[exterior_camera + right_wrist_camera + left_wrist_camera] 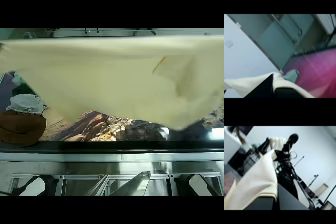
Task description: Fold the shirts.
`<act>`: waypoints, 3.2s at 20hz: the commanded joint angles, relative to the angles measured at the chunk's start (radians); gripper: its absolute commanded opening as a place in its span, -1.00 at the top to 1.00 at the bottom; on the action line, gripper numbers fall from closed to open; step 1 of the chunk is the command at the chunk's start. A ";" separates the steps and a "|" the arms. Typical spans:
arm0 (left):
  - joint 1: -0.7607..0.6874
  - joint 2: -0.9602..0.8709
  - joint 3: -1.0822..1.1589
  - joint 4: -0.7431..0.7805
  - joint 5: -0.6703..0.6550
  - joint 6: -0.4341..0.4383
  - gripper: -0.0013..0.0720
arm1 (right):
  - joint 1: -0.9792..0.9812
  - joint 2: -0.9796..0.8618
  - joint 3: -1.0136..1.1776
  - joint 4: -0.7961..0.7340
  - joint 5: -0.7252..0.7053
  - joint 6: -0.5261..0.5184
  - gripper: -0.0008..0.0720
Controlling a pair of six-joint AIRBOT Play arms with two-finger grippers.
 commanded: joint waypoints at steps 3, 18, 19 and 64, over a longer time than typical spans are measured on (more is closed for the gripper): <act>0.309 0.235 0.003 -0.197 0.009 0.027 0.91 | -0.061 0.120 0.109 0.204 -0.048 -0.060 0.92; -0.208 -0.497 0.106 0.587 0.296 0.067 0.93 | 0.509 -0.509 0.076 -0.573 -0.542 -0.116 0.92; -0.211 -0.589 0.166 0.587 0.297 0.055 0.94 | 0.517 -0.577 0.076 -0.542 -0.563 -0.136 0.92; -0.145 -0.826 0.528 1.103 0.078 -0.381 -0.97 | 0.354 -0.568 -0.050 -1.314 -0.134 0.424 0.18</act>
